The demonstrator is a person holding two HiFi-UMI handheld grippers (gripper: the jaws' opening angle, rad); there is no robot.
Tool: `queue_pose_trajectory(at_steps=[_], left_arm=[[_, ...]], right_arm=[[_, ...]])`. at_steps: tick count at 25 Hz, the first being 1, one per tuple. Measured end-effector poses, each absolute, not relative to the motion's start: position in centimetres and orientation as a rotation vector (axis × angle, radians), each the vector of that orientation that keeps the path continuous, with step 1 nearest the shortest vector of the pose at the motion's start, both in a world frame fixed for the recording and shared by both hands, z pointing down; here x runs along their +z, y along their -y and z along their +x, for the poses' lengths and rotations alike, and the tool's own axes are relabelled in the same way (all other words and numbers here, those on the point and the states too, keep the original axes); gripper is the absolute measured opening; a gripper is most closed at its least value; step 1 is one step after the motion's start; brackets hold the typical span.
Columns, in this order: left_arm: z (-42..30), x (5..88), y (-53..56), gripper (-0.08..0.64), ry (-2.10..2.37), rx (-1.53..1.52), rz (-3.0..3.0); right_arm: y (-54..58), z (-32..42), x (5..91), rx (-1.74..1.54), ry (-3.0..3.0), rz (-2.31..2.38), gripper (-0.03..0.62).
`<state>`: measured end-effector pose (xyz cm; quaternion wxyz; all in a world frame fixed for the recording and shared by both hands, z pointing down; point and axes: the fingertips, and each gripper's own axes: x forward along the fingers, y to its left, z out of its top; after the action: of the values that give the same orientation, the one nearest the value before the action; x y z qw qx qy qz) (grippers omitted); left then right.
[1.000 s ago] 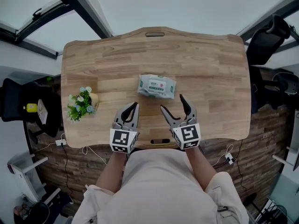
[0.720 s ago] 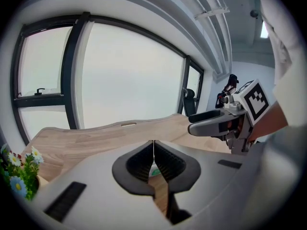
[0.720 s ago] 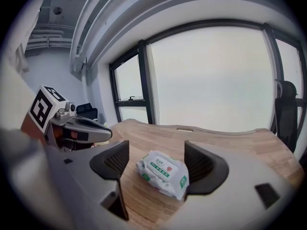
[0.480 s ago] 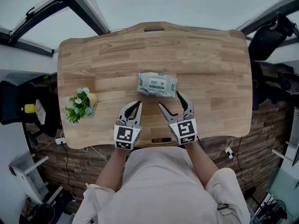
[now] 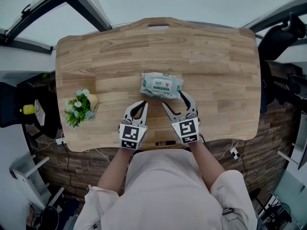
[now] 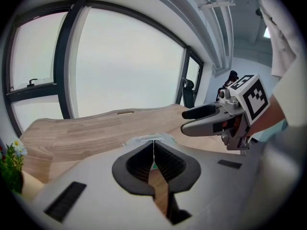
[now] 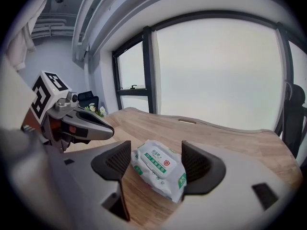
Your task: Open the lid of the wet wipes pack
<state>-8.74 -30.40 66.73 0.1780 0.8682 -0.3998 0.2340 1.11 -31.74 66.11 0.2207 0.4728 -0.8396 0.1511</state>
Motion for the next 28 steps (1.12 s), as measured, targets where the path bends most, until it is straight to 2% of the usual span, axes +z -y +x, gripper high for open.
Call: queue_pose_trajectory(at_steps=[28], left_arm=[[-7.7, 73.7, 33.6, 0.021, 1.036, 0.758, 2.381]], right_arm=[[34.9, -0.7, 73.2, 0.349, 2.228, 1.094, 0.325]])
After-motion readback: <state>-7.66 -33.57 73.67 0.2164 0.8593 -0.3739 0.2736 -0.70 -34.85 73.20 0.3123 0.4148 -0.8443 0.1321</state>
